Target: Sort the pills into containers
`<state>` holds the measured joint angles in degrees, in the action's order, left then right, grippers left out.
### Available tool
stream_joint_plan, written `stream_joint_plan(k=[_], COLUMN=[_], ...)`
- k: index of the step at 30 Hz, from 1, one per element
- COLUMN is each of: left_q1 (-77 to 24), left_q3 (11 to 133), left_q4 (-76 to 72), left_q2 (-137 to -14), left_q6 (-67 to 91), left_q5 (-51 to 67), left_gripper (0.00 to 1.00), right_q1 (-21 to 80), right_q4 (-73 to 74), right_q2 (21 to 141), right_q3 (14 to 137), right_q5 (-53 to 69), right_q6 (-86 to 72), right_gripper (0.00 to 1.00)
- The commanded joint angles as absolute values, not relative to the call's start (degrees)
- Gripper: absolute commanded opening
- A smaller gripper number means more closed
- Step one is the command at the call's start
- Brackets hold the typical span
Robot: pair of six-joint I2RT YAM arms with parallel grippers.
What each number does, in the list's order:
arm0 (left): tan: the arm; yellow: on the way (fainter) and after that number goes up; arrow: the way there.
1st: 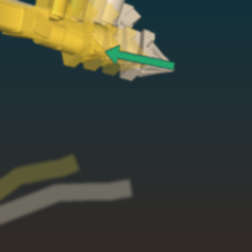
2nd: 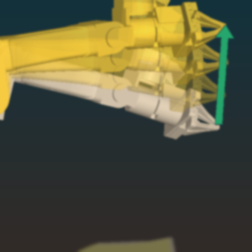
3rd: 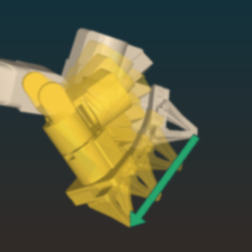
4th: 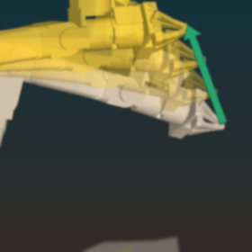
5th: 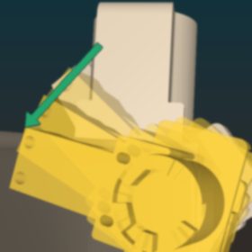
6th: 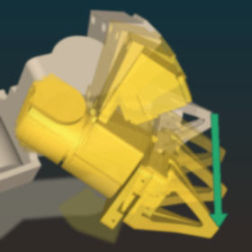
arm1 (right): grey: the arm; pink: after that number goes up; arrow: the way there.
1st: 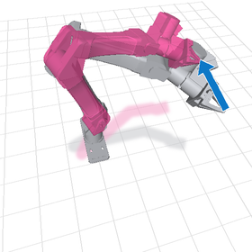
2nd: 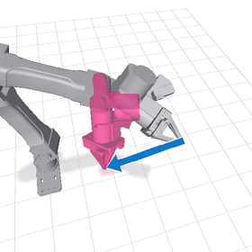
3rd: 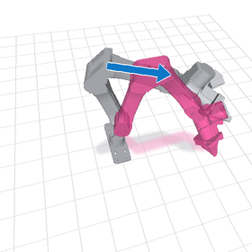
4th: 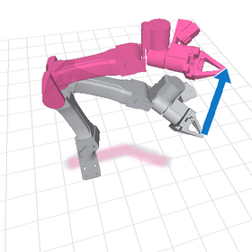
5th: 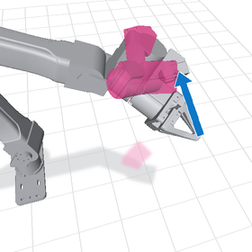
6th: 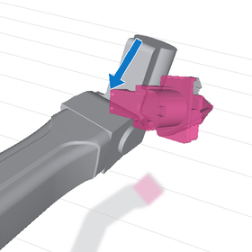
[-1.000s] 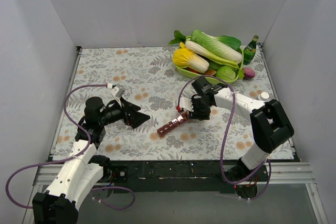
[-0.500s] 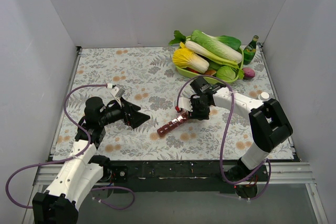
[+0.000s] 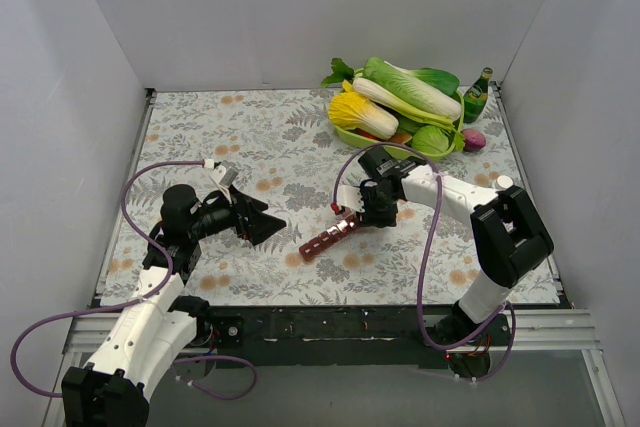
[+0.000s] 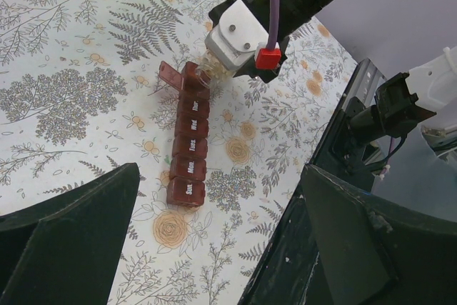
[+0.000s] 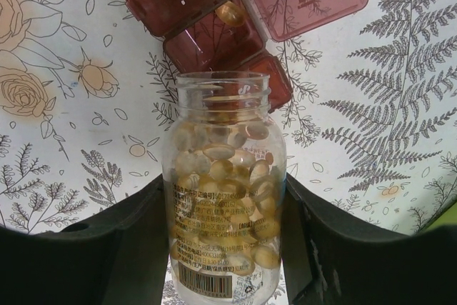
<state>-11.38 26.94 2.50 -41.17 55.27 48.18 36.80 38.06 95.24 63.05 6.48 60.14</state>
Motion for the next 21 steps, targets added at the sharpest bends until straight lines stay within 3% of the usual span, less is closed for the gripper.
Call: stream_joint_plan(k=[1, 21], left_q1=[-11.51, -11.6], left_q3=[26.72, 26.54], left_q4=[1.58, 1.58], left_q2=[-40.96, -40.87], left_q6=[54.58, 54.67], left_q5=[49.04, 49.22], left_gripper=[0.98, 0.98], right_q1=[37.44, 38.06], right_q4=[40.08, 40.87], right_q2=[95.89, 96.42], right_q3=[65.57, 66.53], right_q5=[5.45, 4.57], right_q6=[60.91, 60.47], right_gripper=[0.01, 0.01])
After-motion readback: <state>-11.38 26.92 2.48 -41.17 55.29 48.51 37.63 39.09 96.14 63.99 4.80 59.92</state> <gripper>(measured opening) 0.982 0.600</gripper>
